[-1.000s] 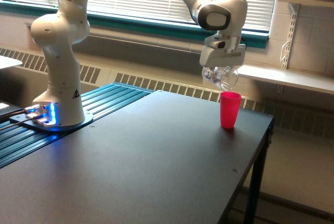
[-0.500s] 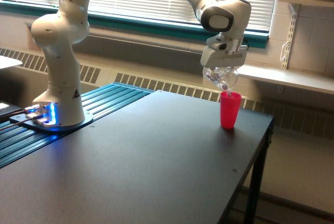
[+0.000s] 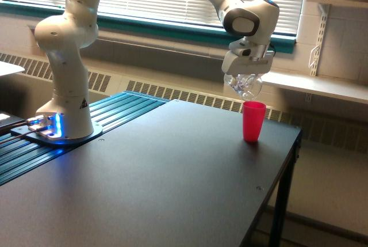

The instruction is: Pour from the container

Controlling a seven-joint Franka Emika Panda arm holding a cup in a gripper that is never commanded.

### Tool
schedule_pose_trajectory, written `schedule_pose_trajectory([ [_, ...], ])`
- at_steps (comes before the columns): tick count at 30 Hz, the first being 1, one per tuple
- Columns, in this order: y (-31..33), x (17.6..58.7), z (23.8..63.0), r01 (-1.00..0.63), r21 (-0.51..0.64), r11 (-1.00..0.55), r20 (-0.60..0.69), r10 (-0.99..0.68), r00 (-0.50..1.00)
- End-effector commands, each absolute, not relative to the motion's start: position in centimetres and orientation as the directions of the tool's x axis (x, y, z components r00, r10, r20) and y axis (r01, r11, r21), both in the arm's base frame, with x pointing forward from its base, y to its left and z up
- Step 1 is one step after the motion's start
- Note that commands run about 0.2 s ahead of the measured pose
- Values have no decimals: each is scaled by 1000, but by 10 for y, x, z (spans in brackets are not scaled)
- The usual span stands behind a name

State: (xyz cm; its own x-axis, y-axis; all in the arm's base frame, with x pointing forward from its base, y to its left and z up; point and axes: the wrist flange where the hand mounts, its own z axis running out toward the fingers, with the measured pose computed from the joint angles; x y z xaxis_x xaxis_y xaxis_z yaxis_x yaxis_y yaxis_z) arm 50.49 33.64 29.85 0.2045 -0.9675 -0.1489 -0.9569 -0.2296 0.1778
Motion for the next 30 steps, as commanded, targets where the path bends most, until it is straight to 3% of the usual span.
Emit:
schedule_pose_trajectory([
  [1, 338, 507, 301, -957, 197, -212, -162, -970, 182],
  [30, 330, 504, 292, -954, 230, -194, -175, -972, 156],
])
